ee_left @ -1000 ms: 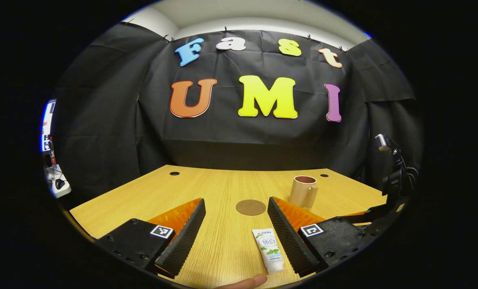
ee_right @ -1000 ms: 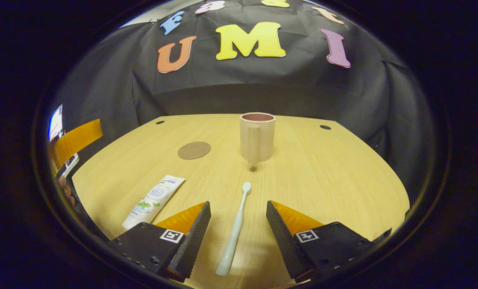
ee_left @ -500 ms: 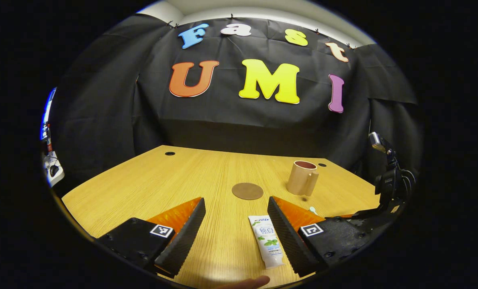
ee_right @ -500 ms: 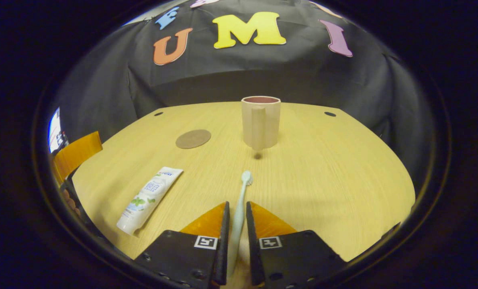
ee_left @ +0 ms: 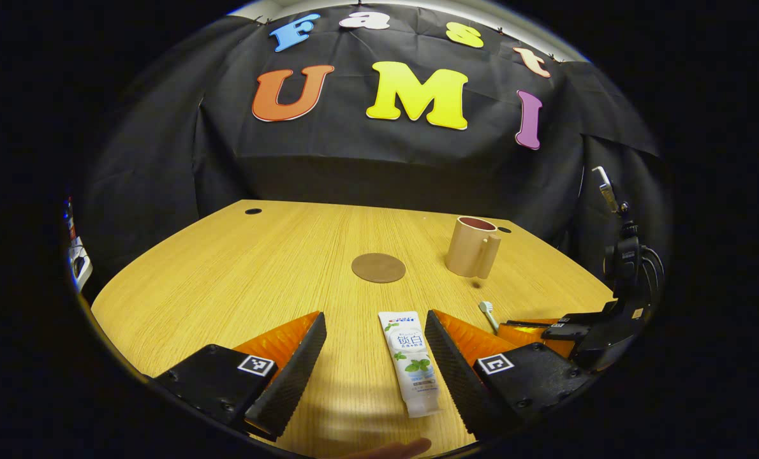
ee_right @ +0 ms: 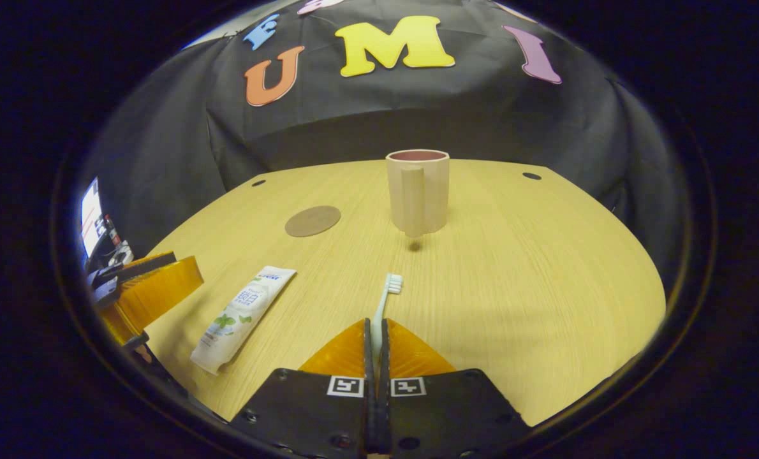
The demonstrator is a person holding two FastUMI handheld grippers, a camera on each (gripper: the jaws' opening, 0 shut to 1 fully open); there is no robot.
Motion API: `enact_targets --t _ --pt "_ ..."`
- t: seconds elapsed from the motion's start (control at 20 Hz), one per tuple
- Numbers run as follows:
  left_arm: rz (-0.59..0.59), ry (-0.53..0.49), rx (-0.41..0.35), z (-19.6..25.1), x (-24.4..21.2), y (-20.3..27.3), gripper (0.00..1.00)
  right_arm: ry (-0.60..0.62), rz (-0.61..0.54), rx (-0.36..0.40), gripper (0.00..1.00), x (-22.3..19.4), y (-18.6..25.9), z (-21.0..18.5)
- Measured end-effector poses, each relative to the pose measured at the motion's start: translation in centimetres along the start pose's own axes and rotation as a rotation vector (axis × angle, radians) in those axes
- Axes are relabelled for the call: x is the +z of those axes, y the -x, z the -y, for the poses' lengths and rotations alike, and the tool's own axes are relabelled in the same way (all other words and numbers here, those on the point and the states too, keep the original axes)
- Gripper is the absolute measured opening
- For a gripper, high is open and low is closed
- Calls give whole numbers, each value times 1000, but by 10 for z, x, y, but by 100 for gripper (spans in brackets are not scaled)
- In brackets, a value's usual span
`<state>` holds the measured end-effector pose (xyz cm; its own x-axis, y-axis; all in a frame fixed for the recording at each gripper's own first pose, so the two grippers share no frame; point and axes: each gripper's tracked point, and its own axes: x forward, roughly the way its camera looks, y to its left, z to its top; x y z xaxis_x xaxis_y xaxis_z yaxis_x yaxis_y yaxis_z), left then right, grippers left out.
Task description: Put the toothbrush and toothpaste on the desktop into the cup, then pick up the cup and place it on the coaster on the desktop.
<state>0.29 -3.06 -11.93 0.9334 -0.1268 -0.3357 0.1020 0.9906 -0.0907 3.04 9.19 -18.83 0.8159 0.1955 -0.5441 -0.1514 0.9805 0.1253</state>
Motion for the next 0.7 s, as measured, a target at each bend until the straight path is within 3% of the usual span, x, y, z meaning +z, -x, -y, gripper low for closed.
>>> enact_targets --t 0.3,0.7 --pt "-35 -23 -7 9 -7 0 100 -2 62 8 0 9 14 7" --pt "-218 -53 -89 40 -47 -8 92 9 185 22 0 40 54 8"
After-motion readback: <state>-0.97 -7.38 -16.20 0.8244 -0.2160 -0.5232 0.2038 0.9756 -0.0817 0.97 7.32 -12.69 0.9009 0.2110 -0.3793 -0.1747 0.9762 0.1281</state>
